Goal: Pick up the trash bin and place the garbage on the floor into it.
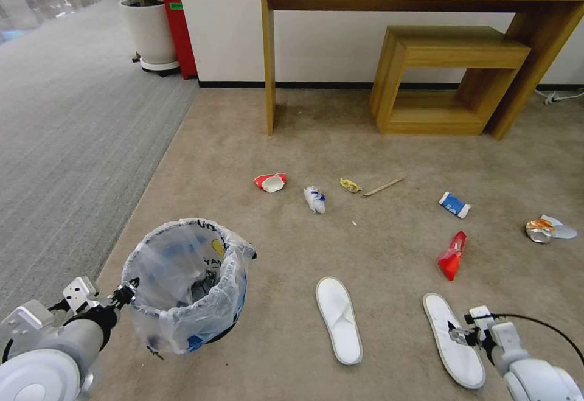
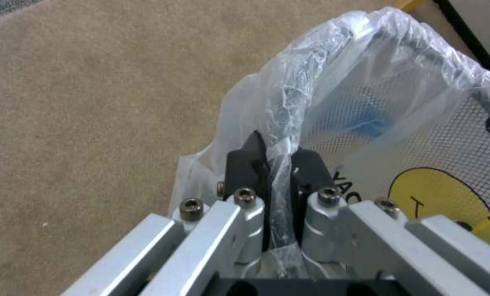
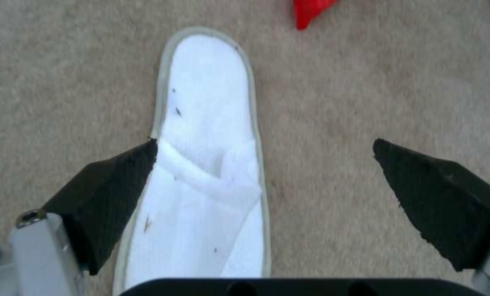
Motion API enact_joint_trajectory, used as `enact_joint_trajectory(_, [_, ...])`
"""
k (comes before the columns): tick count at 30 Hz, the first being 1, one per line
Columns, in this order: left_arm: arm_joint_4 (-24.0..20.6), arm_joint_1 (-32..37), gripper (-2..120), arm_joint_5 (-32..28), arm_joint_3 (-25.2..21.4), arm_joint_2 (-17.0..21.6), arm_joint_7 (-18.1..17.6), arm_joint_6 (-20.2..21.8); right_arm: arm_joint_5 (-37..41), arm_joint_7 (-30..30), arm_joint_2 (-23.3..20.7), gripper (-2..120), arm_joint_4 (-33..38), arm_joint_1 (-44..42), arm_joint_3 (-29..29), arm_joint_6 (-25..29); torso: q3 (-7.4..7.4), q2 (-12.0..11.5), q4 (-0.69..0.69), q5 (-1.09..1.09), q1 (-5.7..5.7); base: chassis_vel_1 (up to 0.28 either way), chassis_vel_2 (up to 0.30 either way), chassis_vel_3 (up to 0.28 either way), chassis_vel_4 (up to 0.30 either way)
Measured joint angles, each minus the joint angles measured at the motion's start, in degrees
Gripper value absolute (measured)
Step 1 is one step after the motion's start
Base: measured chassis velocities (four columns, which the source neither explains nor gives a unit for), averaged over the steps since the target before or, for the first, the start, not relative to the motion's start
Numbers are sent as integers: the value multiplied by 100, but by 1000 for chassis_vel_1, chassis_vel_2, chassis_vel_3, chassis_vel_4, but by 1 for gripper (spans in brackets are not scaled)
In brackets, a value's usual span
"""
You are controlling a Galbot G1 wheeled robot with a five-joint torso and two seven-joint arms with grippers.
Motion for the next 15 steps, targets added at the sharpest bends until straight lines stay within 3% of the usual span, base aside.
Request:
enact_joint_trajectory(4, [-52, 13, 3, 6, 37, -38, 0, 0, 194, -32, 58, 100, -391, 110, -86, 479, 0, 0, 1, 1, 0, 0, 0, 0, 0])
enact_joint_trajectory(8, [-117, 52, 3, 13, 57, -58, 1, 0, 601, -103, 304, 100, -767, 267, -170, 502, 0, 0, 1, 2, 0, 0, 0, 0, 0])
enact_joint_trajectory(15, [-156, 126, 3, 9, 31, -43, 1, 0, 402, -328, 593, 100, -1201, 427, -157, 753, 0, 0, 1, 2, 0, 0, 0, 0, 0])
